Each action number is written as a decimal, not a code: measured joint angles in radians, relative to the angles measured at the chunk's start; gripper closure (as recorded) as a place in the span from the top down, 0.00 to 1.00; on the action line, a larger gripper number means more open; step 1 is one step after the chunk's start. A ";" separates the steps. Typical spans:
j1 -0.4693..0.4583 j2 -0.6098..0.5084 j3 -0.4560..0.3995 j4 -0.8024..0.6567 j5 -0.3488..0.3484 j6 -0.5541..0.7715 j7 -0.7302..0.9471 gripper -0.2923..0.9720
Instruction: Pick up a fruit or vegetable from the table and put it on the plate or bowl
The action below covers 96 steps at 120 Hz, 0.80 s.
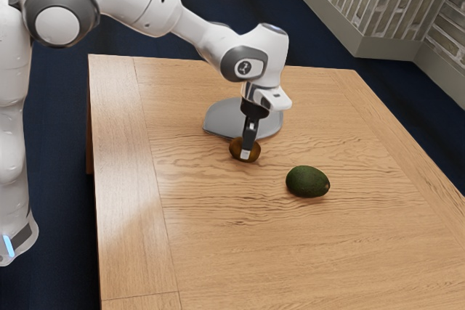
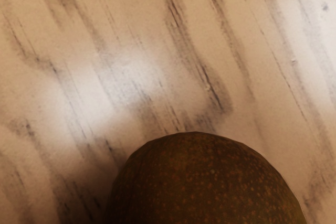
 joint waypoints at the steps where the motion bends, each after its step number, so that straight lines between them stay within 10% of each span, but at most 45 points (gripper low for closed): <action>1: 0.000 0.000 0.000 0.000 0.000 0.000 0.000 0.72; 32: 0.000 0.001 0.000 0.013 0.009 0.003 0.002 0.43; 96: 0.022 -0.060 0.220 0.187 0.112 -0.147 0.025 0.41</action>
